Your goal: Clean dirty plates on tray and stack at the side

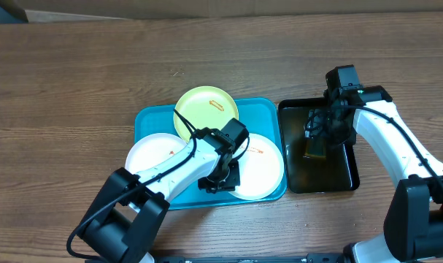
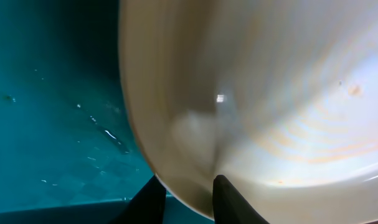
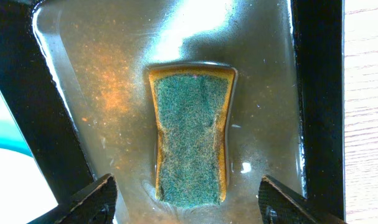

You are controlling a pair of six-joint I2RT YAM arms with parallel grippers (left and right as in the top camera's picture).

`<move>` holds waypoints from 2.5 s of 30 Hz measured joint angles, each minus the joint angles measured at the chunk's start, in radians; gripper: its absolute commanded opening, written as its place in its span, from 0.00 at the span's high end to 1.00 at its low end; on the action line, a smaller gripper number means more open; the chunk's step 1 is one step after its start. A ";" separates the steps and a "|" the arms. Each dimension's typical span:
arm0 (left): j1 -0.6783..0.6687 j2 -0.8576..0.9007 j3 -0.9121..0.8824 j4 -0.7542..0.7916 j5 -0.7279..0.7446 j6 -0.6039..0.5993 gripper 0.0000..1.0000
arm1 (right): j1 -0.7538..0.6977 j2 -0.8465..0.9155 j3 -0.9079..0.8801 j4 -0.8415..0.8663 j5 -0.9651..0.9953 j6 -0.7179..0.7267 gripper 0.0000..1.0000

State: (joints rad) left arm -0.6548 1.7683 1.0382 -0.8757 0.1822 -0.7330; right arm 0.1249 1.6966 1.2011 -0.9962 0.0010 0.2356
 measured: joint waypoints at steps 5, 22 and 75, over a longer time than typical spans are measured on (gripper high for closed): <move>0.046 0.000 0.000 -0.011 0.004 0.034 0.85 | 0.000 0.000 0.000 0.000 0.000 0.000 0.30; 0.113 0.000 0.074 -0.042 -0.108 0.233 0.96 | 0.000 0.000 0.000 -0.024 0.003 0.000 0.37; 0.112 0.000 0.117 -0.067 -0.134 0.344 0.40 | 0.000 0.002 -0.240 0.127 -0.029 0.048 0.96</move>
State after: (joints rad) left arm -0.5426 1.7683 1.1549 -0.9424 0.0479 -0.3885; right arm 0.1253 1.6985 0.9615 -0.8692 -0.0284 0.2840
